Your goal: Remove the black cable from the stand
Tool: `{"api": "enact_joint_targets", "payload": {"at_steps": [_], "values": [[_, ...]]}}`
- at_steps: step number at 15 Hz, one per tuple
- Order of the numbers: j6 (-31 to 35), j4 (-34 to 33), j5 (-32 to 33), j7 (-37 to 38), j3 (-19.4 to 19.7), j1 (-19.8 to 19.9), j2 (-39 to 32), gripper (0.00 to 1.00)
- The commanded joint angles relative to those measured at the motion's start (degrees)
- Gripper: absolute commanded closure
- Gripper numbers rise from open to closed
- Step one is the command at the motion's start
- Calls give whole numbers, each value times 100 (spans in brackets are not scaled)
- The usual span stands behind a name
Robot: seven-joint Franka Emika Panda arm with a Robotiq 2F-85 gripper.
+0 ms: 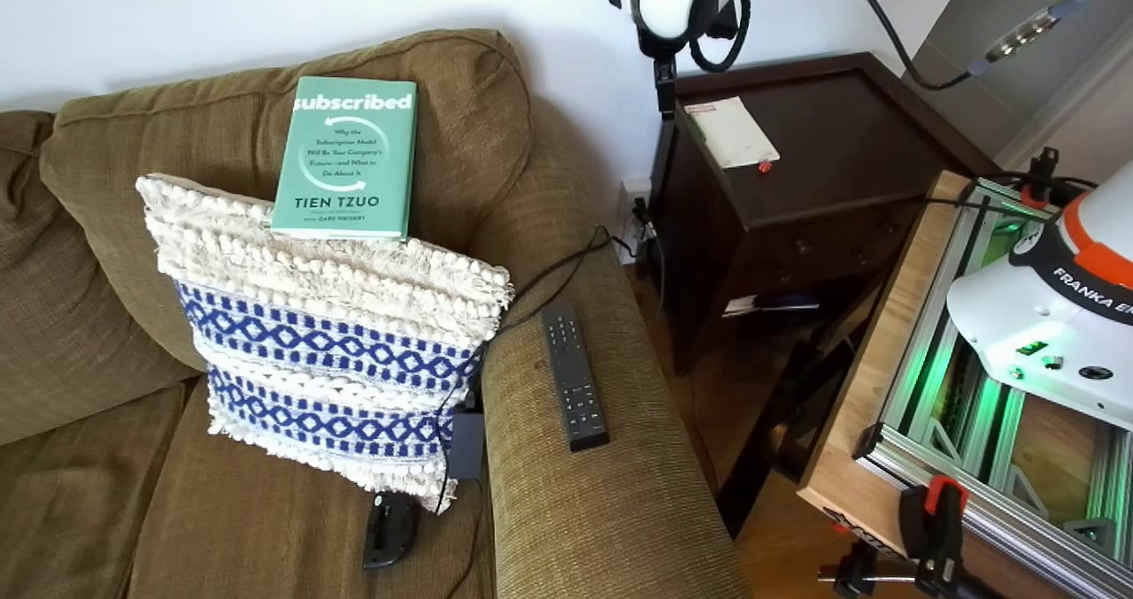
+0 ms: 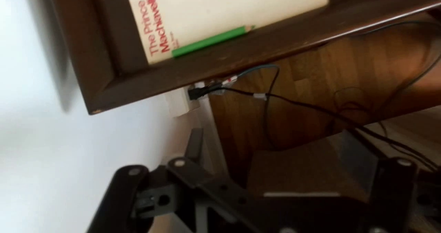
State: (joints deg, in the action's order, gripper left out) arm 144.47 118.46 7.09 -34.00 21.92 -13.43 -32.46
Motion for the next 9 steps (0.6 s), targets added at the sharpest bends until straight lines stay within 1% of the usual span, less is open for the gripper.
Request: {"api": "enact_joint_targets", "payload": {"at_steps": [1,3,5,7,9], "values": [[-1283,299,79,674,-908,709,1130,0],[-1663,441,-269,906,-1347,1036,1587,0],[-1730,759,-579,1145,-1576,1297,2101,0],[-1584,1257,-875,1320,-1655,1489,2703,0],[-1239,1891,-1138,1381,-1658,1615,3396,0]]}}
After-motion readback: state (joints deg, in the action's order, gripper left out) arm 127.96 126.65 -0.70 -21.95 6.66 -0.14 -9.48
